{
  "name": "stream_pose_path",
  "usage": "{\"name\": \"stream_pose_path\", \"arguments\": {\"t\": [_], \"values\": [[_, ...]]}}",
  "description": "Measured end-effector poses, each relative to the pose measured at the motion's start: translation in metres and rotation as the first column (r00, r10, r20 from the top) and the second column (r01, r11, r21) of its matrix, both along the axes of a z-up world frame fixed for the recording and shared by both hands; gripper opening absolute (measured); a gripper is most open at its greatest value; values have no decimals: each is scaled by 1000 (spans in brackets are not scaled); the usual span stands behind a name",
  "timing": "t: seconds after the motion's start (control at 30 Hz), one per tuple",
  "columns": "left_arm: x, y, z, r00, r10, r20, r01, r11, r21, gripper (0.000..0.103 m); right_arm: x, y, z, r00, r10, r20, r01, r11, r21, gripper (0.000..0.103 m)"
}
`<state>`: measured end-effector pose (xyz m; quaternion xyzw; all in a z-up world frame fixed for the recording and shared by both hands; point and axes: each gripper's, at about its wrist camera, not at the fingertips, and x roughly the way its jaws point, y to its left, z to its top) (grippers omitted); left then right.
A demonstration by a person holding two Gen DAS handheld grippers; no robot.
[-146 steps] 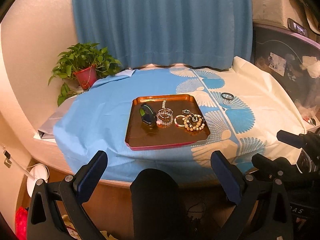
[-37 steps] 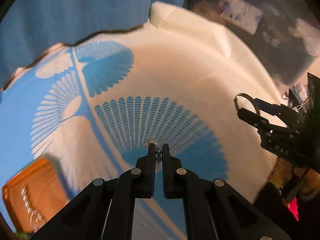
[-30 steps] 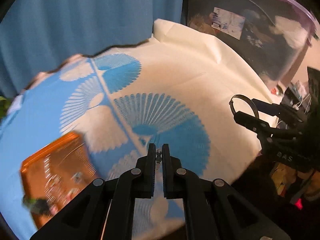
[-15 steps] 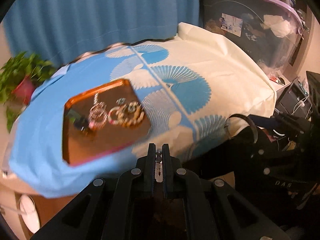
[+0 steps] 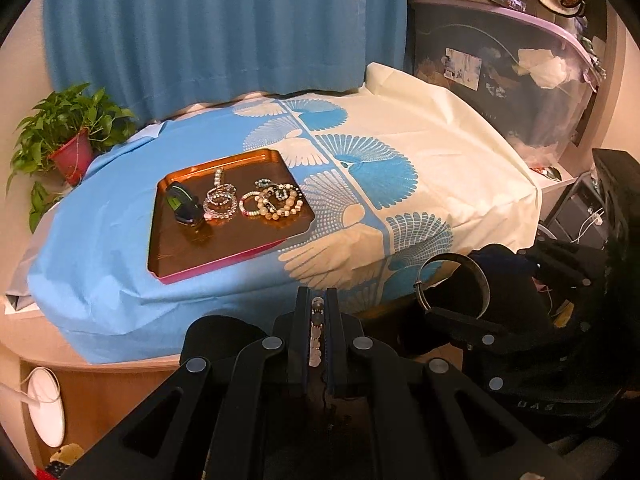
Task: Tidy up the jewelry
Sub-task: 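Lift the silver bangle with the right tool and carry it toward the tray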
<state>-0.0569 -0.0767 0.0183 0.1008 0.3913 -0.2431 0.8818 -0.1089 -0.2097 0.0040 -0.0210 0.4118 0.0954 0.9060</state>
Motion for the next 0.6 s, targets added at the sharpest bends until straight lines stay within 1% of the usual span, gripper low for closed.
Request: {"name": "stream_pose_path", "arguments": {"t": [0.27,0.47,0.6], "values": [[2,4,-2,1000,6,-4,-6,1000,-10,4,0,5,-3,1000,9,-16,-9,1000,-15,63],[14,9,-6,999,20,-25,-20,1000,-19,4,9,7,-11,999,15,-37,-15,1000,-20,63],[30,15,-6,999,39,-33,-40,999,-26,4,20,7,-15,999,17,-47,-19,999,-28,63]]}}
